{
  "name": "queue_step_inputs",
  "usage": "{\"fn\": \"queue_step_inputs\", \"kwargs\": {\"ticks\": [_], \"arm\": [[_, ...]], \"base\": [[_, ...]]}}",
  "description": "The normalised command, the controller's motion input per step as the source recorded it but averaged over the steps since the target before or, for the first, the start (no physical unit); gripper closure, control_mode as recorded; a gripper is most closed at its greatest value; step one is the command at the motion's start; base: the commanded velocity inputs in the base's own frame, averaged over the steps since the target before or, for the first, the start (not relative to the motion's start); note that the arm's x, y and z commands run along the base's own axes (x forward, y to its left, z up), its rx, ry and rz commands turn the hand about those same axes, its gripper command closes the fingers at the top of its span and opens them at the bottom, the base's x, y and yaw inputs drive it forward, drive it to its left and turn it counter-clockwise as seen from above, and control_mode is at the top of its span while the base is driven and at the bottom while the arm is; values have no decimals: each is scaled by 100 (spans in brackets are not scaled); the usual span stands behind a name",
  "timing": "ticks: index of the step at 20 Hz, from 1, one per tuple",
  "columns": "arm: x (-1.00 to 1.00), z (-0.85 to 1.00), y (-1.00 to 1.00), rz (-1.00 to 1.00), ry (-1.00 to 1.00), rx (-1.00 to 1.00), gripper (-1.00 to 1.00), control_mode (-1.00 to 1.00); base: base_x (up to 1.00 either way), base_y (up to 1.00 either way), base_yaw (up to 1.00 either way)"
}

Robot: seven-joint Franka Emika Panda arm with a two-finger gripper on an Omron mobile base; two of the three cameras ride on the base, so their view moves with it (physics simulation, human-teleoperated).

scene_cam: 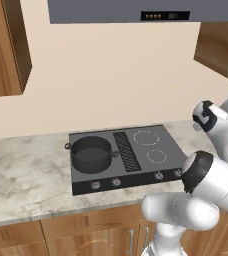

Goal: Turn on the burner for the pot on the stove. Wait thirty seconds for the pot to heat up. Then add the lemon wedge to the pot.

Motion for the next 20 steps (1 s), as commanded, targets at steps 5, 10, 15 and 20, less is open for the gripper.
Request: {"fn": "queue_step_inputs", "kwargs": {"ticks": [5, 10, 15, 20], "arm": [[-2, 61, 99, 1, -8, -5, 100, -100], [0, 53, 95, 2, 17, 0, 100, -100], [-18, 32, 90, 9, 25, 0, 100, -100], [-11, 0, 90, 17, 10, 0, 100, -100]], "base": [[0, 0, 0], [0, 0, 0], [0, 0, 0], [0, 0, 0]]}}
